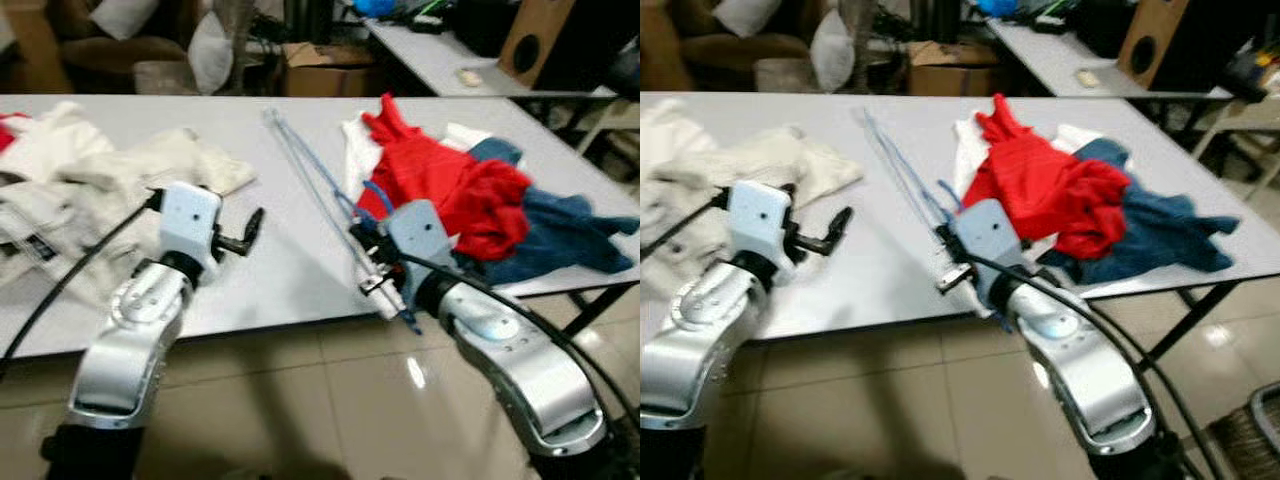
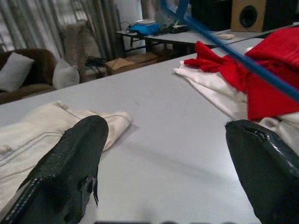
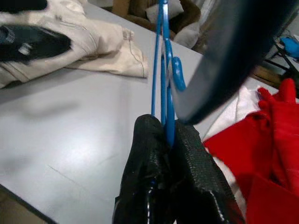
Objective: Hang hanger
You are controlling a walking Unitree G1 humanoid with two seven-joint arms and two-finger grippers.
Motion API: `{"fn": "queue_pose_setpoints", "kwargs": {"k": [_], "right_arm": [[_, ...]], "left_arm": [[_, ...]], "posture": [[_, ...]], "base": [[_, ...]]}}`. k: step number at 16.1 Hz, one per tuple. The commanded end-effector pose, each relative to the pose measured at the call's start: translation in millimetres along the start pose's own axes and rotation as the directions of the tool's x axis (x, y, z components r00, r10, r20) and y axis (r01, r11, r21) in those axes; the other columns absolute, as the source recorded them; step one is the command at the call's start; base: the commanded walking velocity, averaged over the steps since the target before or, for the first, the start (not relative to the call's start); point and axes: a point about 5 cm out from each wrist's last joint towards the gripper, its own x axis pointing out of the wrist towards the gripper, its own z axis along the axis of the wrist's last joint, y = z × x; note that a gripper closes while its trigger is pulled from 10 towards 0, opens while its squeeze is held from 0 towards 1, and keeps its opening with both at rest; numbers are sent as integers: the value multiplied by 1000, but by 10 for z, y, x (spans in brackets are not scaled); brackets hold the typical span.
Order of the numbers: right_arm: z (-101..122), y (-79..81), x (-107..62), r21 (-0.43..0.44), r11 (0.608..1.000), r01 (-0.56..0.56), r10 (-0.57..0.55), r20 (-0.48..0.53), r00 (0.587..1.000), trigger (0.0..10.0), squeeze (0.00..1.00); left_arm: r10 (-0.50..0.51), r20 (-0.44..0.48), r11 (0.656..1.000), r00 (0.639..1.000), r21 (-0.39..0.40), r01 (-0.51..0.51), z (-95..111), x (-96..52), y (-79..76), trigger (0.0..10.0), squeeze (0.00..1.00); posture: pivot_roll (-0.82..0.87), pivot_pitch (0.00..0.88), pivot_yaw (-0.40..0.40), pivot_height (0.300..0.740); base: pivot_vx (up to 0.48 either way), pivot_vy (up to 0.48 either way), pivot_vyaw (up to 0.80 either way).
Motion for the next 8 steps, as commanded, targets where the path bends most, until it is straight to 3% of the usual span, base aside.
{"fn": "queue_pose_setpoints", "kwargs": {"k": [1, 8], "right_arm": [[30, -14, 1, 19, 1000, 0, 0, 9, 1000, 10000, 0], [58, 2, 8, 26, 999, -32, 32, -1, 999, 10000, 0]], "left_arm": [[4, 9, 1000, 1000, 13, -4, 22, 12, 19, 10000, 0], [19, 20, 1000, 1000, 20, -20, 45, 15, 30, 10000, 0]], "posture": [[-43, 0, -62, 740], [-42, 0, -73, 740]], "base": [[0, 292, 0], [0, 289, 0]]}}
